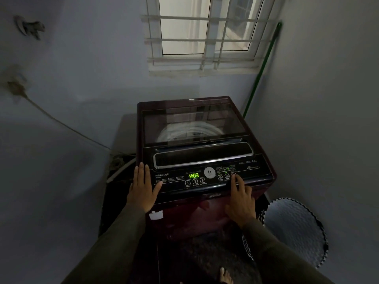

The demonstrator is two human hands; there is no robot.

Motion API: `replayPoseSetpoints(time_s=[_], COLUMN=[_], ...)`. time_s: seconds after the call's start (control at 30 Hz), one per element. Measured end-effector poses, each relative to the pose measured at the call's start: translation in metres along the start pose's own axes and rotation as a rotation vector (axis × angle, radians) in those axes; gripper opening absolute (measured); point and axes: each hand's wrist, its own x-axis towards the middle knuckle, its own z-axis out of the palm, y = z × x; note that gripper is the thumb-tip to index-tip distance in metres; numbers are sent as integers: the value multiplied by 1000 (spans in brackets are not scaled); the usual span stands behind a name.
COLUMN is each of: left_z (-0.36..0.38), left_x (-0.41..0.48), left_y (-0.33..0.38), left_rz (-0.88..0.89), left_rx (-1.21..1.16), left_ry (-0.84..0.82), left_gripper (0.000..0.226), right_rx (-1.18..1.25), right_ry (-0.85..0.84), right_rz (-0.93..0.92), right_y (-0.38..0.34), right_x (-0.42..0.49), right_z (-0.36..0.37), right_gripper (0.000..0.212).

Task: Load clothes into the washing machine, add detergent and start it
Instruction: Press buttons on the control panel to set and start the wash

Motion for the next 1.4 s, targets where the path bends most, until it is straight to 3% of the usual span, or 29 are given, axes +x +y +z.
replayPoseSetpoints(time_s=[0.17,0.37,1.1,1.4], left_z=[-2,-2,-3,-2], left_x=[-2,-2,-3,-4], left_y=[1,1,2,3], left_rz=[5,1,-7,-5], left_rx=[-3,-4,6,8], left_ry=[-3,-13,-11,-3], left_gripper=[85,85,86,85], right_rx=[-2,-6,-65,-86], right_ry=[-4,0,46,19], right_rz=[-82,-232,-247,-277], right_y=[-31,-64,-53,-55], right_x=[-7,-20,-14,-15], right_z=[8,17,33,20], right_gripper=[90,91,108,94])
